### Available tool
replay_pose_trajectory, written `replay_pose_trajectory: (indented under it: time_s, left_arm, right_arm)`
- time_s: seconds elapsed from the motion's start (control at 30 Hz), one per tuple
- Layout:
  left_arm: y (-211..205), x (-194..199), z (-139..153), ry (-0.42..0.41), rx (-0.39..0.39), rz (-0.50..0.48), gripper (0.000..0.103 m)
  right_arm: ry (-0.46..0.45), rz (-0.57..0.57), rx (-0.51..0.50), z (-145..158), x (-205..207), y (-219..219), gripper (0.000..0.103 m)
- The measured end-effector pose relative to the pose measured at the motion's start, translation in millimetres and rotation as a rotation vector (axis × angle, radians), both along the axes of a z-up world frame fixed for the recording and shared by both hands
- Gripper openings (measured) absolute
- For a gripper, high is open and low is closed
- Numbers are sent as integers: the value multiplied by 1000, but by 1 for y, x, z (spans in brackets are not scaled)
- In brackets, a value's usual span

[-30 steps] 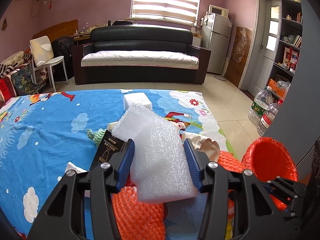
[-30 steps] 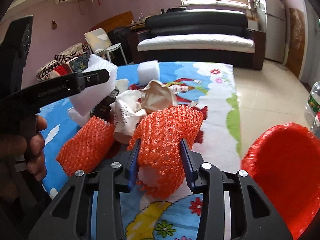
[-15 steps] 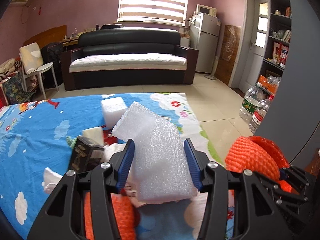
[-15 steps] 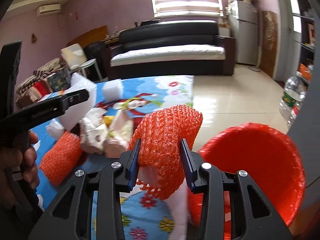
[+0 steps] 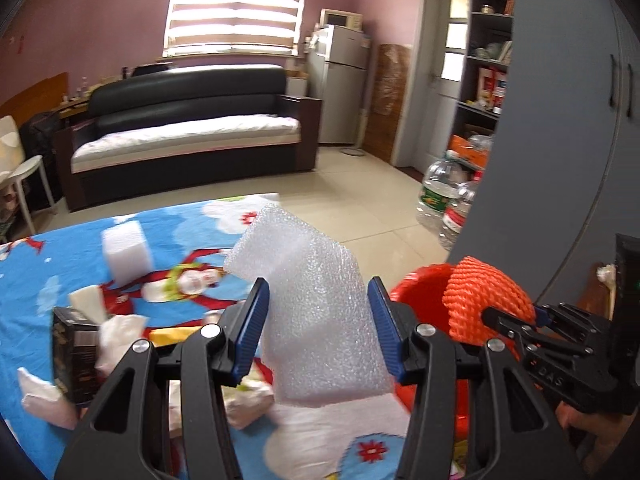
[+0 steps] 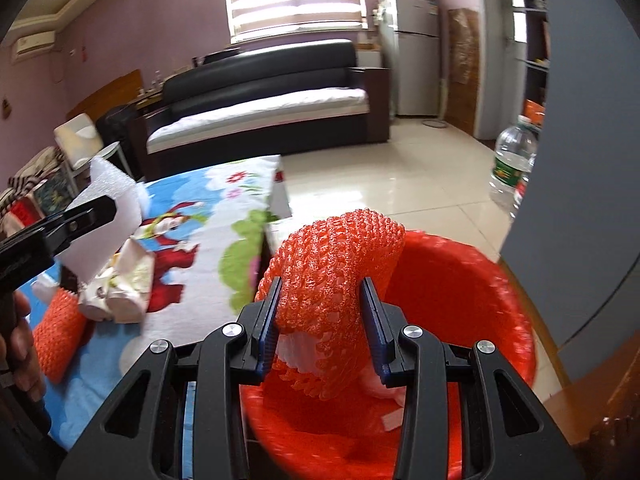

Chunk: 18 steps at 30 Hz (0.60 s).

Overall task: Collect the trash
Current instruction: 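Drop the bubble wrap from the left tool into the red bin while the right tool drops the net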

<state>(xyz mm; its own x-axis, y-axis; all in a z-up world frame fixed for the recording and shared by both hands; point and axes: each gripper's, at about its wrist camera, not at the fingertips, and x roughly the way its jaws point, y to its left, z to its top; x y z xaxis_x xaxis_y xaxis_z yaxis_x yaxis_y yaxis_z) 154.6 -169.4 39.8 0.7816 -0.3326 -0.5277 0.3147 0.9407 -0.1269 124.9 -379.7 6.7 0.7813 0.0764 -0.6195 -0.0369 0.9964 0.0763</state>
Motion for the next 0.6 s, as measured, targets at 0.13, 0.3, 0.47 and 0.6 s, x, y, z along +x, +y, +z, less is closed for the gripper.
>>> replay_pose_trajectory:
  time_s: [0.13, 0.3, 0.47, 0.6]
  left_arm:
    - [-17, 3, 0, 5, -15, -51, 49]
    - [-39, 4, -4, 15, -35, -129, 50]
    - [-58, 4, -11, 40, -59, -197, 50]
    - [-73, 0, -13, 39, -65, -242, 50]
  right_arm:
    - [-1, -40, 4, 0, -1, -15, 37]
    - [6, -85, -2, -2, -2, -31, 38]
    - [5, -137, -1, -2, -3, -48, 38]
    - [6, -170, 4, -2, -5, -58, 39]
